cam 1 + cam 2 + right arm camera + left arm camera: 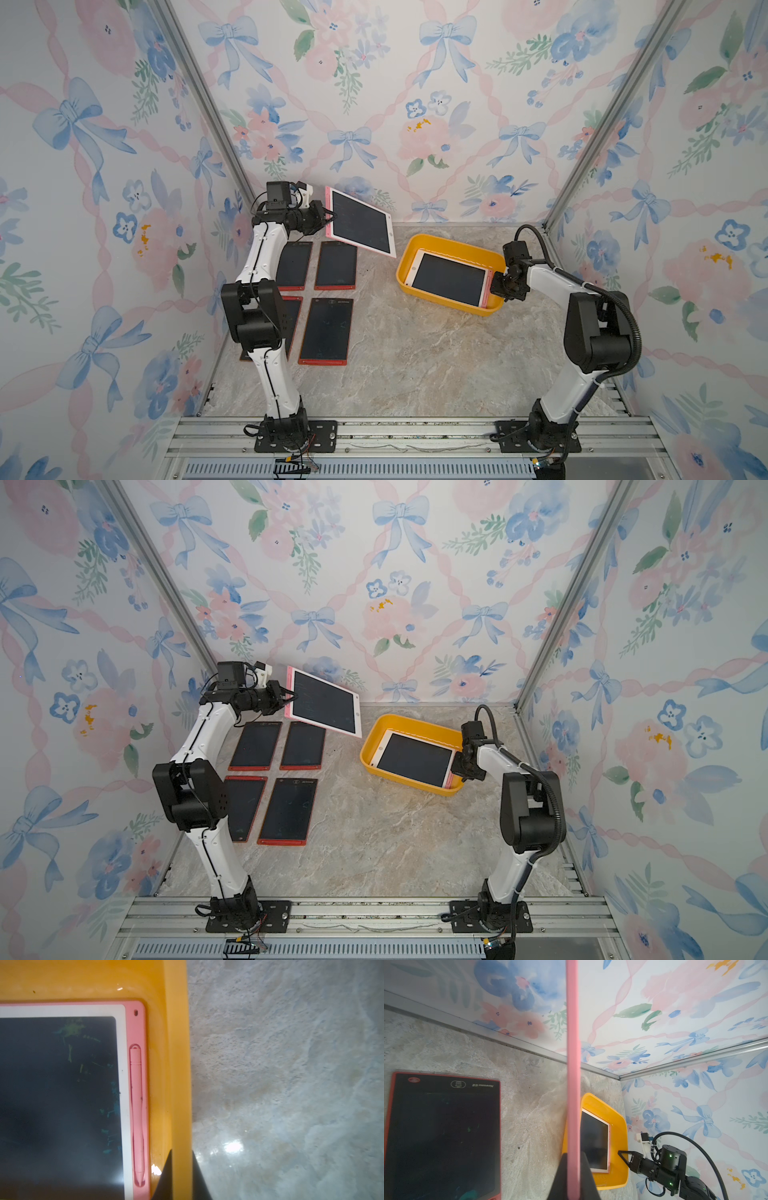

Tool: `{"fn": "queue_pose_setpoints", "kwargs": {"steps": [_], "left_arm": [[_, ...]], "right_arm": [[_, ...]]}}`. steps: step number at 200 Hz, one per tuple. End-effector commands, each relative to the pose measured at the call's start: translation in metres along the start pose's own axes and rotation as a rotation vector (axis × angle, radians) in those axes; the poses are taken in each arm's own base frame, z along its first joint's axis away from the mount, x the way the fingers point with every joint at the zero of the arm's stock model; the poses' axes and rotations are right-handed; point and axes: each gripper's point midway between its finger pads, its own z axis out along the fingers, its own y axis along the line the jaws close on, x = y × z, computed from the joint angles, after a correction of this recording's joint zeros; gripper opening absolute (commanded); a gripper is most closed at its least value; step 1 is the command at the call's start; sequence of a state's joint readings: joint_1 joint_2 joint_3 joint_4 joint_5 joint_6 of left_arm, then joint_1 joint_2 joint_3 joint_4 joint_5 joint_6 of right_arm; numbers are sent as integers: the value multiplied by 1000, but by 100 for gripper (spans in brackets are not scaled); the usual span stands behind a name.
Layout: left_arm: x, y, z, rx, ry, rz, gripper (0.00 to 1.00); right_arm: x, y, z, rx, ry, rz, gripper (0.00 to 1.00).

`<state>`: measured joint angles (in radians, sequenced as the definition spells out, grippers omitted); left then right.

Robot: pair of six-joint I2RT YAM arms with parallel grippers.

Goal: Take out the writing tablet from the storage box
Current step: Place the writing tablet at the center of the board.

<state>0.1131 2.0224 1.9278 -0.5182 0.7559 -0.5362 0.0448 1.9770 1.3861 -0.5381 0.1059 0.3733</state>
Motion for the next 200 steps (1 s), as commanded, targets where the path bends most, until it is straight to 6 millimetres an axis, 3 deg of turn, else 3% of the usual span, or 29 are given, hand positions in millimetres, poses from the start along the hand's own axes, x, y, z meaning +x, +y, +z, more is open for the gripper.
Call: {"fn": "queue_pose_setpoints", "kwargs": {"steps": [1,34,70,105,148,200], "left_arm": [[-10,3,-10,24,-27,42,0],[-2,9,-2,64,16,24,0],[24,21,27,57,90,7,0],[45,22,55,59,152,14,0],[81,27,83,62,242,-10,0],[131,32,126,40,356,-30,0]], "right_arm": [[2,-46,-2,149,38,-30,0],[-1,-70,-5,236,56,-54,0],[-24,-90,-16,338,52,-203,0],[-45,-118,-11,419,99,-303,0],[-38,-138,8,352,191,-307,0],[-29,-144,22,344,233,-343,0]]}}
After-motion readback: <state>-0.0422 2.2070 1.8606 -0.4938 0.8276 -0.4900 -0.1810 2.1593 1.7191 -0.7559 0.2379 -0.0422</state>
